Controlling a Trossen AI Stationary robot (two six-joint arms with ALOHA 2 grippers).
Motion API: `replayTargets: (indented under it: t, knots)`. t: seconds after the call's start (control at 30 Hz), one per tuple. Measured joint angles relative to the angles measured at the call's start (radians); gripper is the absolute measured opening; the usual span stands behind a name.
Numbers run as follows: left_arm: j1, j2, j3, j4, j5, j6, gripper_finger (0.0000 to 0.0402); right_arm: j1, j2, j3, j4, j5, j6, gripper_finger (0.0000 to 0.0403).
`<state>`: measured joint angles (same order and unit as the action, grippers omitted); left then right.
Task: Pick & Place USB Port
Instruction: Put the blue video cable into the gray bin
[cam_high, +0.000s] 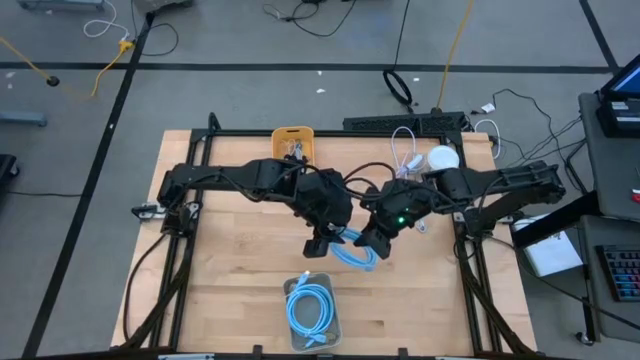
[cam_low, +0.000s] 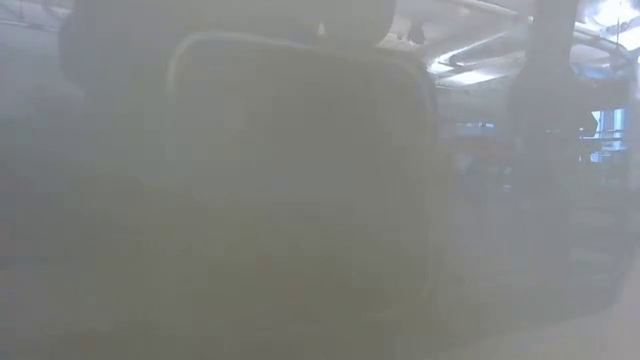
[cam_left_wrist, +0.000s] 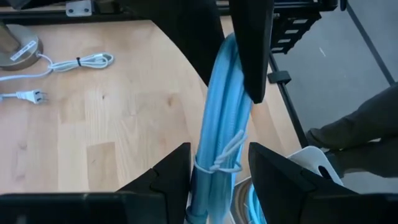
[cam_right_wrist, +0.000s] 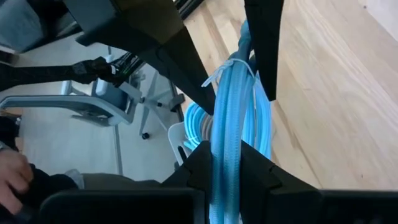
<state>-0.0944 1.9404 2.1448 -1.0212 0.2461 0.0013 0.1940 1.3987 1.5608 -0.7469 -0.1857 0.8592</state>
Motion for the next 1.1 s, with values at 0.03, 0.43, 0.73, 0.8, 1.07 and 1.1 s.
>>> replayTargets:
  t: [0.03,0.43,0.73,0.8,1.07,1.1]
  knots:
    - [0.000,0.000,0.000,0.004,-0.001,-0.008,0.0162,0.003,0.000,0.000,-0.003,0.001,-0.001,0.0032]
    - [-0.001,-0.001,0.001,0.035,-0.036,-0.214,0.0039,-0.003,-0.037,-0.003,0.031,0.008,-0.029,0.0102]
    - [-0.077,-0.077,0.000,0.031,-0.500,-0.518,0.0039,0.003,-0.164,0.000,0.133,0.264,-0.073,0.0123]
    - [-0.106,-0.109,-0.007,-0.036,-0.680,-0.595,0.0038,0.020,-0.201,0.002,0.172,0.352,-0.105,0.0123]
    - [-0.237,-0.189,-0.001,0.128,-1.249,-0.669,0.0038,0.102,-0.226,0.002,0.350,0.681,-0.331,0.0125]
    - [-0.244,-0.189,-0.002,0.183,-1.268,-0.614,0.0039,0.103,-0.213,0.002,0.381,0.689,-0.367,0.0125]
